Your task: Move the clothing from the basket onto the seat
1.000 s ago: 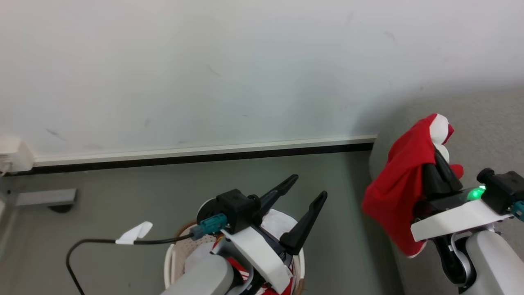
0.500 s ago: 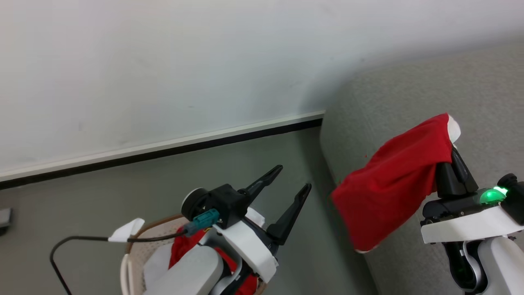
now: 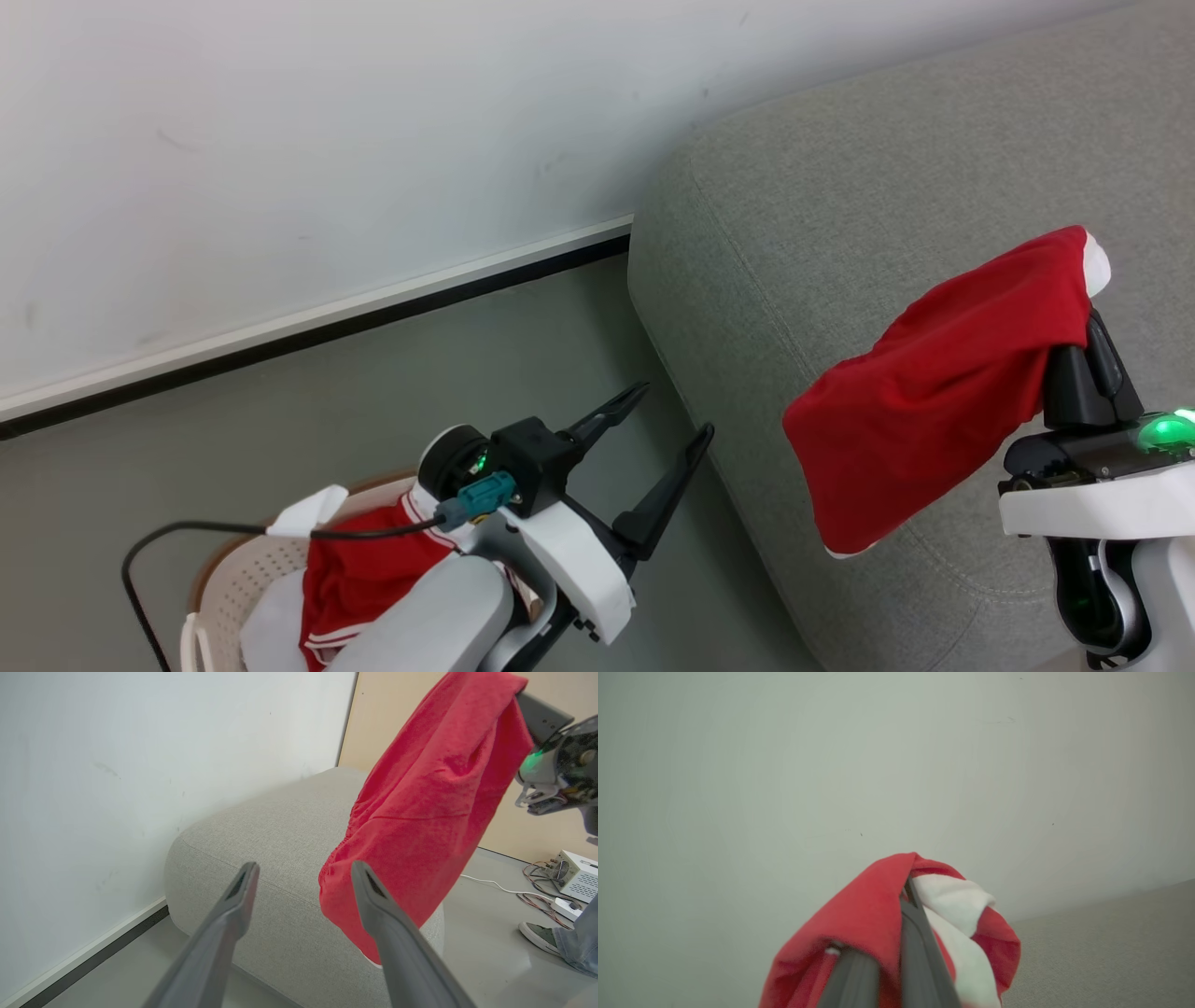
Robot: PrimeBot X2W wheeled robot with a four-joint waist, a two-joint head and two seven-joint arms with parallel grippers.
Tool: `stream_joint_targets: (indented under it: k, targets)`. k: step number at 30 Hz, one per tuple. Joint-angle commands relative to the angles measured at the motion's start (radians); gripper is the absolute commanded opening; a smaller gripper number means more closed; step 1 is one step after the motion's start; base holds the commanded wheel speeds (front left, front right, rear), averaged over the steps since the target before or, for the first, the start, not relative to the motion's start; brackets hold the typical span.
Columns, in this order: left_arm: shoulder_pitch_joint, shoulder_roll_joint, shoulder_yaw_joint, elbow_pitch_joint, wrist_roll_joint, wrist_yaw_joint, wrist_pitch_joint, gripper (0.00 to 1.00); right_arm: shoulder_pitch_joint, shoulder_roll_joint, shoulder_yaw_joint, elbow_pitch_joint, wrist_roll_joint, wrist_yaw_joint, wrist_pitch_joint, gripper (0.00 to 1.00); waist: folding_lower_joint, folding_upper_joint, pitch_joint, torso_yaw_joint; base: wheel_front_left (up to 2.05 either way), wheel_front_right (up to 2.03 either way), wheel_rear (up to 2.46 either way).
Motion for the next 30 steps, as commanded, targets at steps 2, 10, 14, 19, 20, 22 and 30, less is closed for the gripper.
stream_joint_targets:
  k: [2,10,14,19,20,22,30]
  targets:
    - [-0.011,0.011,0.001,0.003,0.004,0.001,0.006,1.0,0.001,-0.009,-0.01,-0.01,0.003,-0.002,0.001,0.0,0.0,-0.0001,0.008,-0.006,0.0,0.0,0.0]
    - [-0.036,0.019,-0.006,-0.012,0.01,0.004,0.026,1.0,-0.076,-0.032,-0.057,-0.041,0.005,-0.002,0.001,0.0,0.0,-0.0001,0.057,0.011,0.0,0.0,0.0]
    - [-0.059,0.026,-0.01,-0.024,0.019,0.002,0.042,1.0,-0.13,-0.056,-0.11,-0.053,0.019,-0.002,0.001,0.0,0.0,-0.0001,0.109,0.038,0.0,0.0,0.0]
    - [-0.096,0.054,-0.013,-0.051,0.027,-0.004,0.072,1.0,-0.223,-0.091,-0.179,-0.023,0.078,-0.002,0.001,0.0,0.0,-0.0001,0.196,0.074,0.0,0.0,0.0]
    - [-0.104,0.056,-0.013,-0.057,0.032,-0.002,0.078,1.0,-0.245,-0.101,-0.193,-0.015,0.097,-0.002,0.001,0.0,0.0,-0.0001,0.215,0.082,0.0,0.0,0.0]
    - [-0.119,0.062,-0.013,-0.07,0.038,0.0,0.087,1.0,-0.293,-0.126,-0.215,0.008,0.124,-0.002,0.001,0.0,0.0,-0.0001,0.252,0.097,0.0,0.0,0.0]
    - [-0.184,0.07,-0.018,-0.114,0.062,-0.003,0.113,1.0,-0.473,-0.257,-0.27,0.175,0.161,-0.002,0.001,0.0,0.0,-0.0001,0.384,0.167,0.0,0.0,0.0]
